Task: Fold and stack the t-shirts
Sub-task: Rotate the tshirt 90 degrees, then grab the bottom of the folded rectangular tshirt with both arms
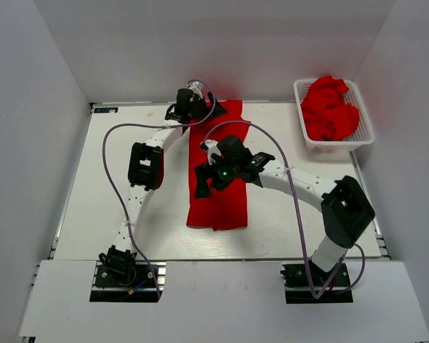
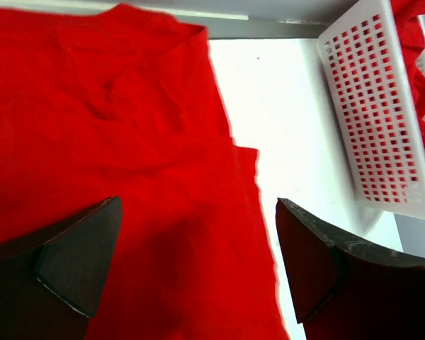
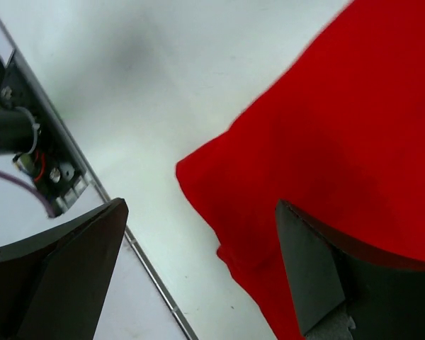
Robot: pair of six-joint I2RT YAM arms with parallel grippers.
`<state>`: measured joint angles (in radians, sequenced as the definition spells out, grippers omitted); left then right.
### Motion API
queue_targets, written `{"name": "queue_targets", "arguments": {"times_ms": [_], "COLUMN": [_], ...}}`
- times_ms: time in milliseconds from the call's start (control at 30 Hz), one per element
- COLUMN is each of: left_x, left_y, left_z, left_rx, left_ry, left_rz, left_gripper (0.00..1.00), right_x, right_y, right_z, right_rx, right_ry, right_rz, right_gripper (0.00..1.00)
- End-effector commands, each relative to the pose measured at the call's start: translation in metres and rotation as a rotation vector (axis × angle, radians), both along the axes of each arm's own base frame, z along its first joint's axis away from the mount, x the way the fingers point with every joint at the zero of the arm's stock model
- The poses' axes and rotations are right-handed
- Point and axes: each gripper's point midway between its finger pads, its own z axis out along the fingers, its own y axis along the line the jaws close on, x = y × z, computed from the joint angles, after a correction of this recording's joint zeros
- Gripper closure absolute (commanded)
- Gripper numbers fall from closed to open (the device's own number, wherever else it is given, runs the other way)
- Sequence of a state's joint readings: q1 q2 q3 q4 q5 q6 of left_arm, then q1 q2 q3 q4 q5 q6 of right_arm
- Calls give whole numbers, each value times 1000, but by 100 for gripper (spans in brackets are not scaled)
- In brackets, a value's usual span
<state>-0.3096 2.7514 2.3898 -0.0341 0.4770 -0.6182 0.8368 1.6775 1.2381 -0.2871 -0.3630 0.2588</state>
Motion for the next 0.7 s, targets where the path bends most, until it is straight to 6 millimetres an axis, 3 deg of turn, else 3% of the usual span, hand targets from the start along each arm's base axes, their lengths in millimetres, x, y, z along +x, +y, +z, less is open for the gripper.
{"name": "queue_targets", "arguments": {"times_ms": [0, 33, 67, 100, 133, 167, 233, 267, 300, 333, 367, 400, 433, 467, 500, 567, 600, 667], "left_x": [-16, -21, -33, -50, -60, -73, -120, -138, -158, -189, -215, -248, -266, -285, -320, -348, -374, -402], "left_y": [20, 28, 37, 49, 62, 71, 103, 114, 123, 136, 138, 143, 143, 144, 133, 120, 113, 113], "left_z": [168, 171, 168, 209, 193, 194, 184, 176, 166, 120, 142, 98, 88, 92, 57, 38, 15, -3], "left_rx": [44, 88, 139, 175, 236, 272, 371, 400, 416, 454, 427, 455, 425, 395, 389, 354, 387, 433], "left_ry": [-238, -233, -181, -236, -183, -162, -47, -9, 48, 171, 134, 224, 269, 270, 355, 424, 479, 553], "left_rz": [25, 47, 54, 71, 102, 118, 179, 194, 214, 229, 232, 213, 232, 243, 162, 122, 78, 55], "left_gripper": [1, 1, 1, 1, 1, 1, 1, 1, 1, 1, 1, 1, 1, 1, 1, 1, 1, 1], "right_x": [20, 24, 19, 26, 26, 26, 25, 21, 13, 6, 7, -6, -8, -15, -24, -40, -49, -55], "right_y": [-19, -29, -38, -49, -61, -78, -105, -113, -129, -139, -149, -164, -171, -176, -185, -179, -176, -173], "right_z": [38, 56, 47, 44, 57, 43, 34, 39, 32, 21, 26, 5, 1, -4, -20, -30, -39, -48], "right_rx": [18, 39, 12, -21, -14, -73, -144, -127, -161, -194, -181, -259, -268, -293, -344, -351, -365, -371], "right_ry": [-98, -142, -121, -136, -163, -147, -164, -150, -133, -115, -115, -77, -53, -33, -5, 73, 114, 150], "right_rz": [-155, -204, -229, -291, -345, -414, -512, -561, -592, -613, -698, -712, -765, -766, -760, -717, -684, -656], "right_gripper": [10, 10, 10, 10, 10, 10, 10, 10, 10, 10, 10, 10, 10, 10, 11, 12, 14, 16]}}
